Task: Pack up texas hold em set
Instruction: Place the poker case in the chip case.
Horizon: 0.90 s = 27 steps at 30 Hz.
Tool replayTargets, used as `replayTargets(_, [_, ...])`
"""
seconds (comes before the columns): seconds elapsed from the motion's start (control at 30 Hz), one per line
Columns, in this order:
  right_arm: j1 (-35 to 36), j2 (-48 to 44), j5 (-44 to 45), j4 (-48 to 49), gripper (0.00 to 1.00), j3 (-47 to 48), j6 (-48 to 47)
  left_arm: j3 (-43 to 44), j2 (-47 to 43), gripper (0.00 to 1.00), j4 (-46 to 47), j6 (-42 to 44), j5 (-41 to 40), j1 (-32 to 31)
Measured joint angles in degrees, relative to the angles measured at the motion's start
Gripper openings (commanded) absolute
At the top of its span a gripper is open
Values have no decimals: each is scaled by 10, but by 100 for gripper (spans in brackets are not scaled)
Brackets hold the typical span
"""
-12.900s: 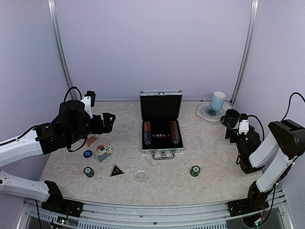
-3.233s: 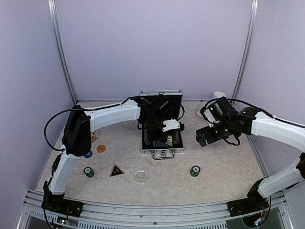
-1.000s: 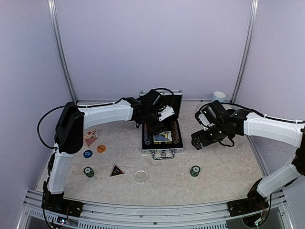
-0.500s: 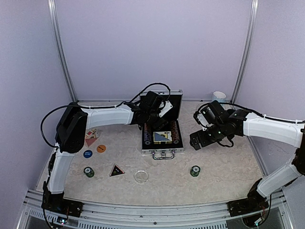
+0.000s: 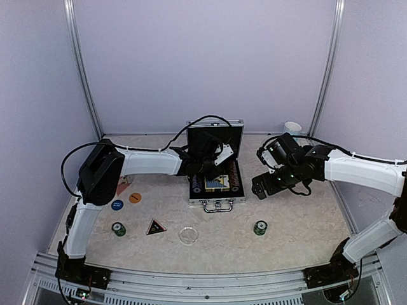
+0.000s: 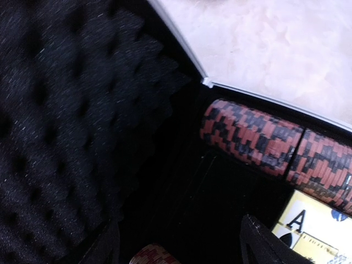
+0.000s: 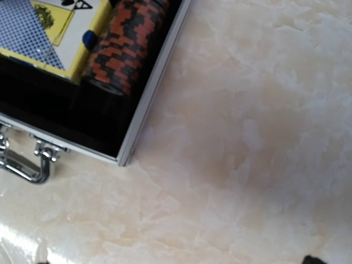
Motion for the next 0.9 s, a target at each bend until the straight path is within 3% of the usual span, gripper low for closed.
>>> replayTargets(0.4, [10,0,4,-12,99,1,5,23,13,70,-49,59,44,-4])
replayTargets(0.9, [19,5,5,-14,99,5,6,28,13,70,-94,60,77,1])
